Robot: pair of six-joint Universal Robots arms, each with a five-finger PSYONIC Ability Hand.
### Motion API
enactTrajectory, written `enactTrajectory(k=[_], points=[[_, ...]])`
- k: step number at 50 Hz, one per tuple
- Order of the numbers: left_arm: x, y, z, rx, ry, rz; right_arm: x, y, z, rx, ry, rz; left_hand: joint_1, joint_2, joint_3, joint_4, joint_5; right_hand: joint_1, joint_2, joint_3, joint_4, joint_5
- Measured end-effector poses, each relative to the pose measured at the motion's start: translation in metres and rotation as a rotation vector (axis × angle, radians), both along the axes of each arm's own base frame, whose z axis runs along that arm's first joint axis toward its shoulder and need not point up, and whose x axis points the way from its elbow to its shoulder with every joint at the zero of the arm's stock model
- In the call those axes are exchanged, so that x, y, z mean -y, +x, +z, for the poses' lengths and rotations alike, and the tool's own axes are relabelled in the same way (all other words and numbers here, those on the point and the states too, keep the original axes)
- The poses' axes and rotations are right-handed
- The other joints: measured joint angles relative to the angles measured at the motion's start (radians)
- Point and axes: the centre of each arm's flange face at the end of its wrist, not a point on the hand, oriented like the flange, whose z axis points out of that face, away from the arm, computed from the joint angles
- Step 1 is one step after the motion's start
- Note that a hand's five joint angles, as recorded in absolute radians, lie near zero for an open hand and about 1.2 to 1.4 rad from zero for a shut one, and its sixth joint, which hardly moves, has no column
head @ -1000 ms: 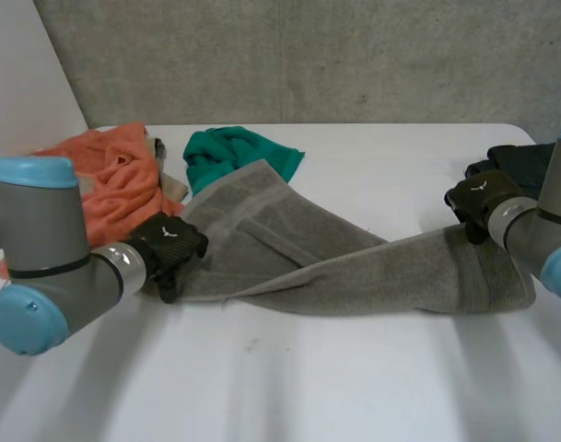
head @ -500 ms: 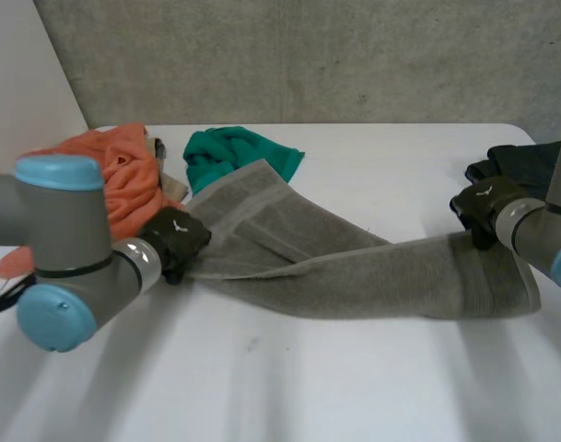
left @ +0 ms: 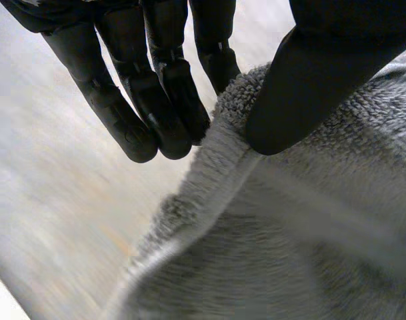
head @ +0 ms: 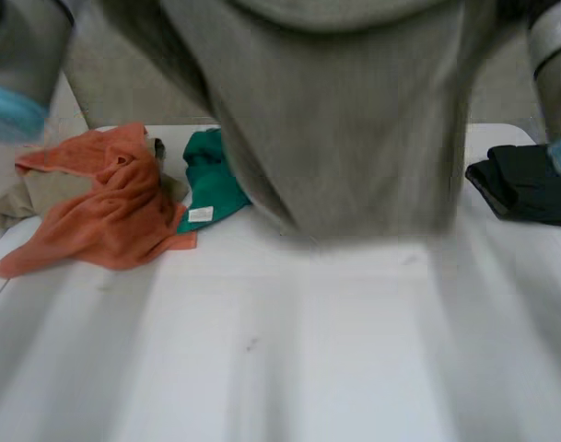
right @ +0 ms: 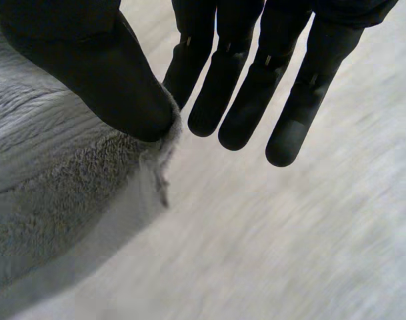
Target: Fold the laundry.
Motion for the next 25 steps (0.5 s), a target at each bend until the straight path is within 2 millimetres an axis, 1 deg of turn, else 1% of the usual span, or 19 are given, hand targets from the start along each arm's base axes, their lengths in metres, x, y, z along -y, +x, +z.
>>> enactTrajectory(k=[1,3,5,6,8,10,11,12,14,15,16,19,22,23,24,25], points=[[-0.003,0.001,0.010,-0.029,-0.034,-0.011,-0.002,0.000,0.010,0.032,-0.047,0.011,0.000,0.000,0.000,0.000,0.000,0.000,0.000,0.000,0.000,0.000],[-0.007,0.002,0.018,-0.056,-0.061,-0.023,-0.005,0.000,0.020,0.059,-0.092,0.026,0.000,0.000,0.000,0.000,0.000,0.000,0.000,0.000,0.000,0.000],[-0.007,0.001,0.014,-0.058,-0.048,-0.028,-0.008,0.001,0.021,0.061,-0.096,0.039,0.000,0.000,0.000,0.000,0.000,0.000,0.000,0.000,0.000,0.000],[-0.007,0.001,0.008,-0.050,-0.027,-0.028,-0.009,0.002,0.019,0.055,-0.084,0.048,0.000,0.000,0.000,0.000,0.006,0.000,0.000,0.000,0.000,0.000],[-0.005,0.000,-0.015,-0.014,0.059,-0.025,-0.012,0.005,0.007,0.024,-0.023,0.071,0.000,0.000,0.000,0.000,0.007,0.000,0.000,0.000,0.000,0.000],[-0.005,0.000,-0.045,0.034,0.168,-0.020,-0.015,0.008,-0.014,-0.021,0.074,0.096,0.000,0.000,0.000,0.000,0.007,0.000,0.000,0.000,0.000,0.000],[-0.005,0.000,-0.055,0.049,0.202,-0.018,-0.016,0.009,-0.020,-0.032,0.101,0.101,0.000,0.000,0.000,0.000,0.007,0.000,0.000,0.000,0.000,0.000],[-0.007,0.001,-0.073,0.076,0.265,-0.016,-0.019,0.009,-0.034,-0.059,0.163,0.112,0.000,0.000,0.000,0.000,0.007,0.000,0.000,0.000,0.000,0.000],[-0.011,0.003,-0.097,0.112,0.349,-0.013,-0.022,0.007,-0.052,-0.091,0.241,0.120,0.000,0.000,0.000,0.000,0.007,0.000,0.000,0.000,0.000,0.000],[-0.016,0.004,-0.118,0.143,0.418,-0.012,-0.026,0.004,-0.067,-0.118,0.309,0.124,0.000,0.000,0.000,0.000,0.007,0.000,0.000,0.000,0.000,0.000],[-0.019,0.006,-0.131,0.162,0.461,-0.012,-0.028,0.002,-0.075,-0.132,0.343,0.125,0.000,0.000,0.000,0.000,0.007,-0.001,0.000,0.000,0.000,0.000],[-0.033,0.011,-0.177,0.227,0.593,-0.019,-0.040,-0.011,-0.115,-0.199,0.504,0.123,0.000,0.000,0.000,0.000,0.007,-0.001,0.000,0.000,0.000,0.000],[-0.043,0.015,-0.214,0.276,0.677,-0.025,-0.052,-0.022,-0.145,-0.256,0.618,0.126,0.000,0.000,0.000,0.000,0.007,-0.001,0.000,0.000,0.000,0.000],[-0.044,0.016,-0.220,0.284,0.689,-0.026,-0.056,-0.025,-0.152,-0.270,0.643,0.127,0.000,0.000,0.000,0.000,0.007,-0.001,0.000,0.000,0.000,0.000],[-0.046,0.019,-0.235,0.301,0.714,-0.026,-0.062,-0.031,-0.166,-0.298,0.691,0.132,0.000,0.000,0.000,0.000,0.007,-0.001,0.000,0.000,0.000,0.000],[-0.046,0.020,-0.239,0.307,0.720,-0.026,-0.063,-0.032,-0.168,-0.305,0.701,0.133,0.000,0.000,0.000,0.000,0.007,-0.001,0.000,0.000,0.000,0.000]])
